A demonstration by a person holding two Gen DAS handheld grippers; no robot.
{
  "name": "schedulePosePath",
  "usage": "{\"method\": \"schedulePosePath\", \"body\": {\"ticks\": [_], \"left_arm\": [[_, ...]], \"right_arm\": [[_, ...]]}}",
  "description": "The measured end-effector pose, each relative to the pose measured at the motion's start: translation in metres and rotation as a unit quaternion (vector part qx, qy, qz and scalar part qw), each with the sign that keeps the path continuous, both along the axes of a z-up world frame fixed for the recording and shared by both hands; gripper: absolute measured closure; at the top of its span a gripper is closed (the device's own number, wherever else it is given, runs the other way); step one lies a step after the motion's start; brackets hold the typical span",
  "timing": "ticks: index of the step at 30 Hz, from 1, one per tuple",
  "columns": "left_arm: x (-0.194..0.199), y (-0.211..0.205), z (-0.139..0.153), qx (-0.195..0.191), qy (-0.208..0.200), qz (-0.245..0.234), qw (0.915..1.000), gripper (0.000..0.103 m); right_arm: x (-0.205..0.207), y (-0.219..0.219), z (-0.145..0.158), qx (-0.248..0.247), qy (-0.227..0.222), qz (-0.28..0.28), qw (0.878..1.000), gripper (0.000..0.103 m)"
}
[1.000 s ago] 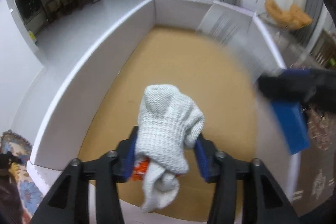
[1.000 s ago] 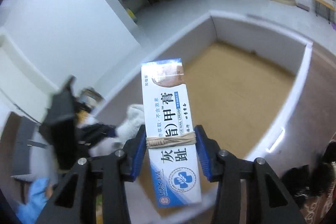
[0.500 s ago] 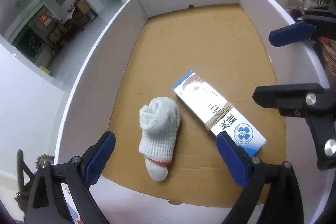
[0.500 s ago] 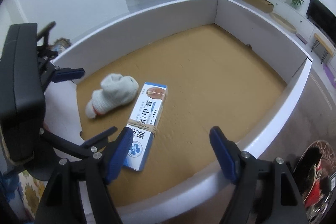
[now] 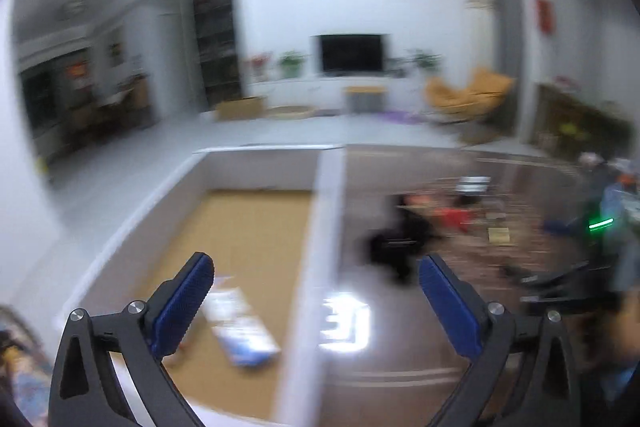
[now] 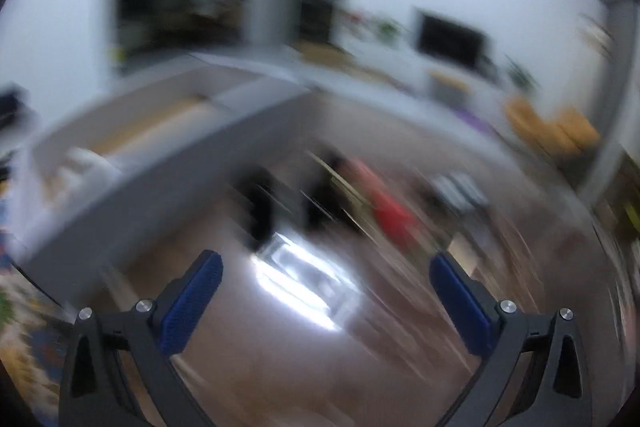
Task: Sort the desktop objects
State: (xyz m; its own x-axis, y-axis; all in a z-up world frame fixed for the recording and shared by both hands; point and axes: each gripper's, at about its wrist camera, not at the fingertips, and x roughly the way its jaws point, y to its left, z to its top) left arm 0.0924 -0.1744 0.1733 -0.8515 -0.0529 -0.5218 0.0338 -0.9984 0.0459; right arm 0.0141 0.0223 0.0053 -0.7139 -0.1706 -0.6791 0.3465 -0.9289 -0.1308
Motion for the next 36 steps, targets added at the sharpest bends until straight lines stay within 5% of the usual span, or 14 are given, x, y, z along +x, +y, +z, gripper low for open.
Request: {"method": "schedulePosePath", "body": {"ticks": [5,9,13,23,26,36], "left_arm": [[-0.028,0.103,-0.059,0.011,-0.067,-0.079,0.9946,0.0],[-0.08,0.153,-0.129,-0.032,-0.112,-0.076,0.9902,0.0],[-0.122,0.164,-0.163,-0.042,-0.136,-0.058,0.9881,0.0],[-0.164,0.164,-0.185,-0.028,-0.155,-0.041,0.9868,0.0],[-0.179,0.166,-0.196,-0.022,-0.191,-0.047,0.9803,0.0],[-0.181,0.16,-0.201,0.015,-0.203,-0.046,0.9779,0.0]], "right_arm": [[-0.01,0.111,-0.055,0.017,-0.085,-0.129,0.988,0.0],[-0.028,0.136,-0.069,0.014,-0.107,-0.139,0.984,0.0],[-0.036,0.152,-0.071,-0.017,-0.106,-0.141,0.984,0.0],[-0.053,0.153,-0.073,-0.035,-0.109,-0.137,0.984,0.0],[-0.054,0.151,-0.073,-0.035,-0.108,-0.137,0.984,0.0],[-0.055,0.149,-0.073,-0.035,-0.108,-0.137,0.984,0.0]]}}
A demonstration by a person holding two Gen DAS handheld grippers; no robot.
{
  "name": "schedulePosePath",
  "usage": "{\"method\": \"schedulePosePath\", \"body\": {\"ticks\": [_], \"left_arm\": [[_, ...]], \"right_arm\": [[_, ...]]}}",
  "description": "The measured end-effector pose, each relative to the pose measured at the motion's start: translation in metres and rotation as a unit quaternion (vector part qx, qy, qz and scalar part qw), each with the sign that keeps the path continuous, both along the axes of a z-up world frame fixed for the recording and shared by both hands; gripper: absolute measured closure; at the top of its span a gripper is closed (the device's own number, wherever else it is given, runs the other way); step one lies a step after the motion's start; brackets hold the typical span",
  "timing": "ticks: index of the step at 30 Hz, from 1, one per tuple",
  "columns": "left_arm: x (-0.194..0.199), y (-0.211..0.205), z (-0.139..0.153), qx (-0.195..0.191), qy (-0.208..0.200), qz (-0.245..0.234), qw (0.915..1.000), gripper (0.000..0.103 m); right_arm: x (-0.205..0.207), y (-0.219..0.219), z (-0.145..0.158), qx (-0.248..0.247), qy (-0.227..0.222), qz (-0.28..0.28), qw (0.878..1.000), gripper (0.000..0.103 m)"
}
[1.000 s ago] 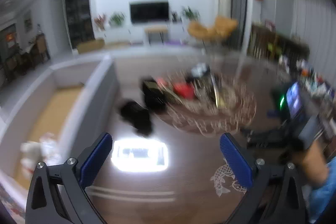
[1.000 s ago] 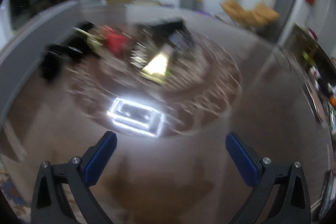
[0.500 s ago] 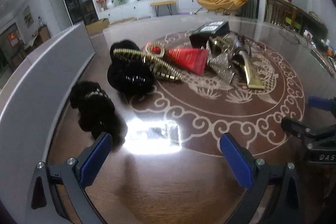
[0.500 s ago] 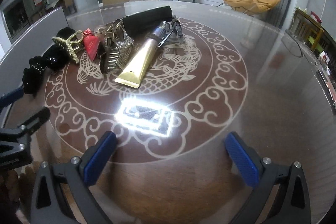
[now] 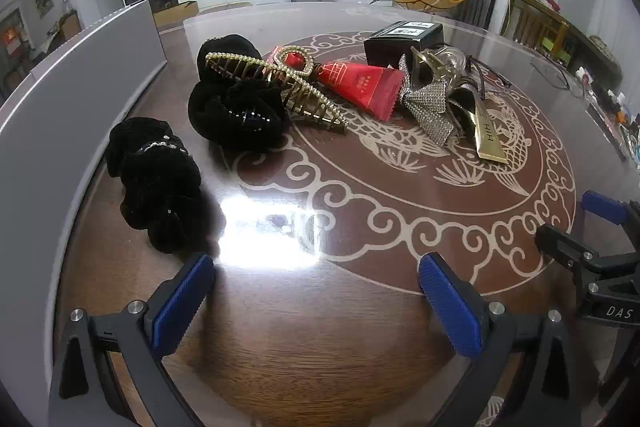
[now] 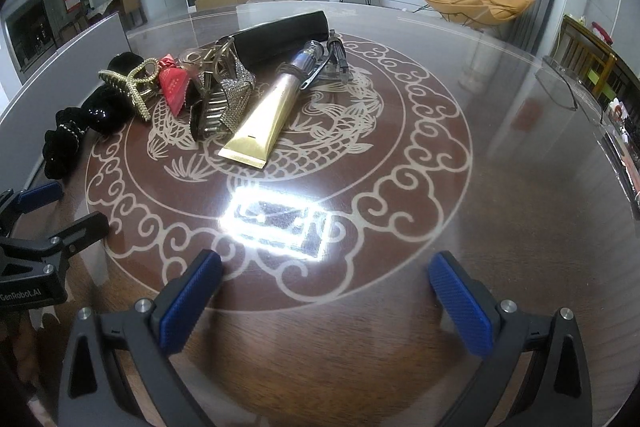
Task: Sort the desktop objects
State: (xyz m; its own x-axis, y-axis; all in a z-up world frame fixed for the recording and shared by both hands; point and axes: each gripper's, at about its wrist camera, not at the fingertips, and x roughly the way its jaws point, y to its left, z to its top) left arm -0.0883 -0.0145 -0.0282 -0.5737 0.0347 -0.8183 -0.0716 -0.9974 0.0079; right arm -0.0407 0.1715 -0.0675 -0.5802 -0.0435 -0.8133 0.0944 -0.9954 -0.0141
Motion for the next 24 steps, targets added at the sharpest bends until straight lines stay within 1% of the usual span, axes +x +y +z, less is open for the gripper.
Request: {"method": "schedulePosePath", "body": {"ticks": [24], "left_arm": [[0.0018,-0.0001,0.0015,-0.001,0.0,0.001,1.0,0.0]], "right_arm": [[-0.002,-0.0017,-0.0001,0.0,0.0,0.0,1.0,0.0]]}}
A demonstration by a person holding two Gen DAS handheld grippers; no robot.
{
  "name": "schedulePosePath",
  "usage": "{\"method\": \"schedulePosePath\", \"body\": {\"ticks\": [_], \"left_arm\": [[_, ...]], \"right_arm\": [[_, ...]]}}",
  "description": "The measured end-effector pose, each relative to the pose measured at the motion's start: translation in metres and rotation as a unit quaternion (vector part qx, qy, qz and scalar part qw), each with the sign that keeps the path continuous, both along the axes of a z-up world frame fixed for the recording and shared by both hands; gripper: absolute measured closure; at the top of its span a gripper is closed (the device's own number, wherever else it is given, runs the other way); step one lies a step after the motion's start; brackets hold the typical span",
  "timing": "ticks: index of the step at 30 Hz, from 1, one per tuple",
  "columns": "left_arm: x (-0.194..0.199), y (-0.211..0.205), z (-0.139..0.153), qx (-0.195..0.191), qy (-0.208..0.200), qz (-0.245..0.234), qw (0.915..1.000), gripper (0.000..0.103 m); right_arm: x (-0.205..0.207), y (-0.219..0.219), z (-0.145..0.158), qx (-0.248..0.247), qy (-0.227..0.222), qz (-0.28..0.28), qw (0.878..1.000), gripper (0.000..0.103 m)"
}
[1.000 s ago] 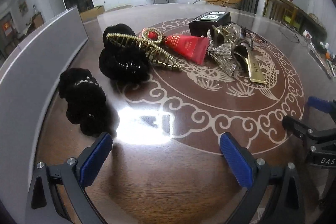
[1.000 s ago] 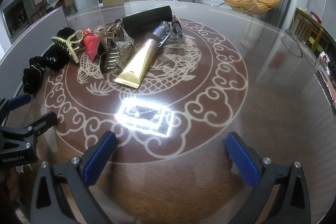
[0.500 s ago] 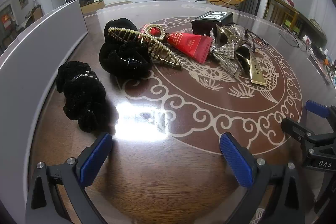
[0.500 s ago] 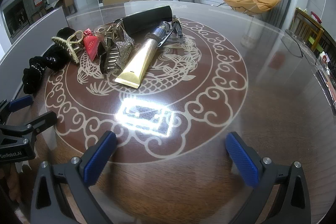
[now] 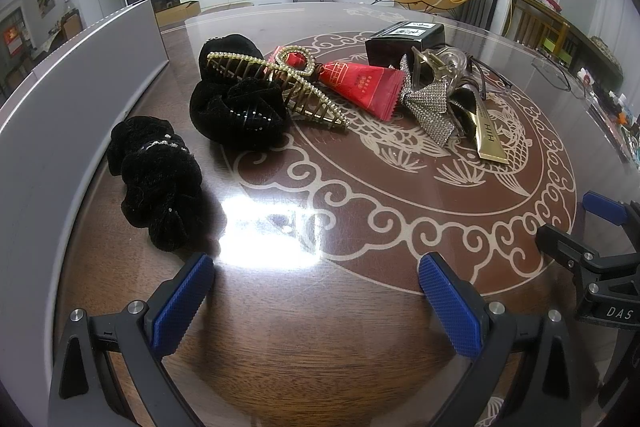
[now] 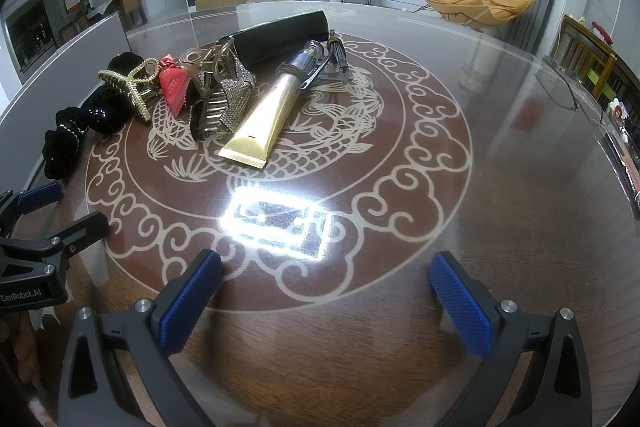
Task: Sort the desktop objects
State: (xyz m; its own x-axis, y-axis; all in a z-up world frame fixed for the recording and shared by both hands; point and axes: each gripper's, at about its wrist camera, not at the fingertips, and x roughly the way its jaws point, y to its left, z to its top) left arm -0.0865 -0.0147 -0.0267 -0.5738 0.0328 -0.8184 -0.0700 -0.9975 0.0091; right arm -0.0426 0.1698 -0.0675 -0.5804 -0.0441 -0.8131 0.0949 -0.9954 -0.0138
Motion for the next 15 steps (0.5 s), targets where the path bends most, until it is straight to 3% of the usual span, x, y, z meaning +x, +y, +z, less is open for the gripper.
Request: {"method": "schedulePosePath", "body": {"ticks": [15], "left_arm": [[-0.0002,0.0002,-0.0001,0.0,0.0,0.0,1.0,0.0]], "right_arm": [[-0.0004,-0.0005,0.0001,0.0,0.0,0.001,1.0,0.0]]}}
